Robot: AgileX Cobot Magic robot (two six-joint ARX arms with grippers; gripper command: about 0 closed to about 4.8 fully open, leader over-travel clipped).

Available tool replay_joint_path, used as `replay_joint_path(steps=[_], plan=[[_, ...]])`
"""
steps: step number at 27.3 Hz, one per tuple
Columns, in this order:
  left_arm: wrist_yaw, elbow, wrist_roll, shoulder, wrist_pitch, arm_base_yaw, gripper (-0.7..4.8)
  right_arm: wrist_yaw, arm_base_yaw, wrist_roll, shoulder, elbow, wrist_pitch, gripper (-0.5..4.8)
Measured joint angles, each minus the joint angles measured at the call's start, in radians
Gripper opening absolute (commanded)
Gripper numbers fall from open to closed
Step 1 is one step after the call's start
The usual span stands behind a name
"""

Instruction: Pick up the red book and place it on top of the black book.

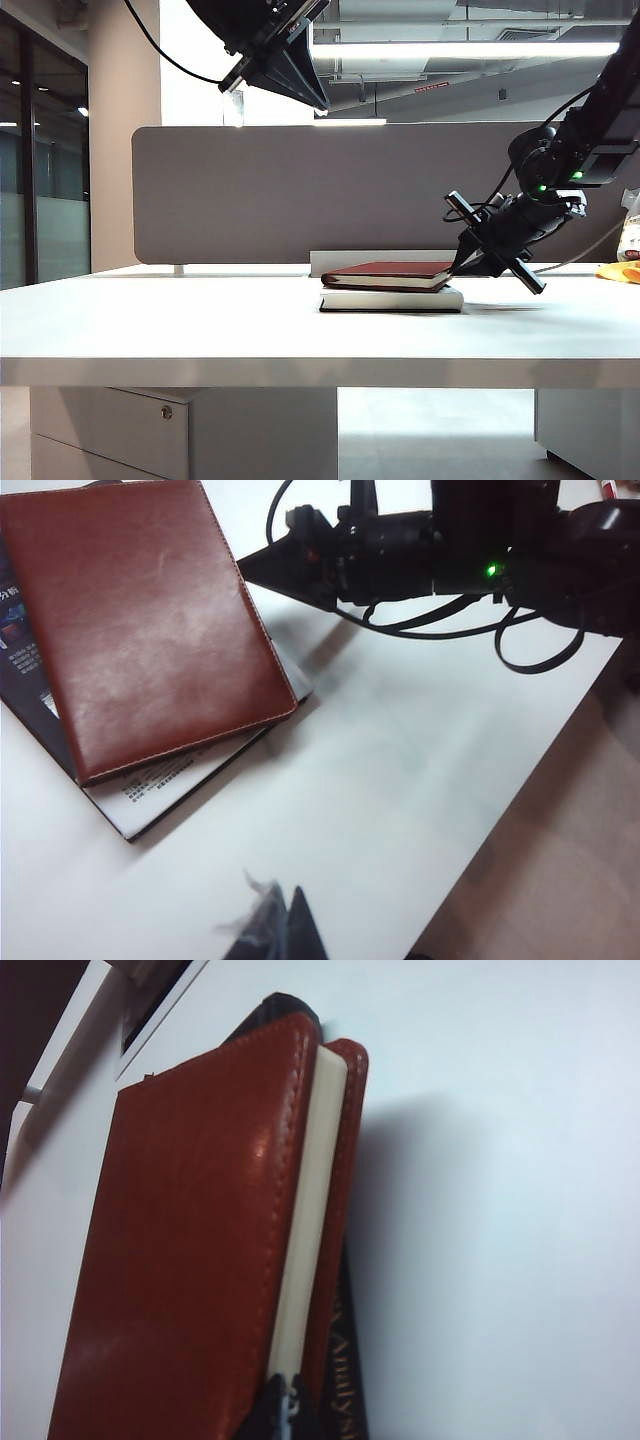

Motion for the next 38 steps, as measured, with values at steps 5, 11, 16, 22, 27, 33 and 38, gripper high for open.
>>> replay_joint_path(steps=[5, 11, 16, 22, 27, 33, 38], plan=[[0.000, 0.000, 0.000, -0.007, -0.008, 0.000, -0.05, -0.022, 0.012, 0.000, 0.024, 0.039, -0.005, -0.07], [0.000, 0.000, 0.011, -0.010, -0.020, -0.001, -0.05, -0.029, 0.032, 0.000, 0.040, 0.099, -0.039, -0.07], [0.000, 0.000, 0.011, -0.013, -0.022, -0.001, -0.05, -0.032, 0.032, -0.002, 0.040, 0.100, -0.071, -0.07], [0.000, 0.000, 0.012, -0.015, -0.021, -0.001, -0.05, -0.016, 0.031, -0.029, 0.040, 0.100, -0.138, -0.06], [0.000, 0.000, 0.018, -0.015, -0.020, -0.001, -0.05, -0.050, 0.034, -0.042, 0.039, 0.100, -0.142, -0.07], [0.000, 0.000, 0.019, -0.016, -0.013, -0.001, -0.05, -0.045, 0.049, -0.055, 0.003, 0.100, -0.144, -0.06], [-0.031, 0.000, 0.035, -0.016, -0.013, 0.002, -0.05, -0.042, 0.045, -0.056, -0.034, 0.100, -0.143, -0.07]])
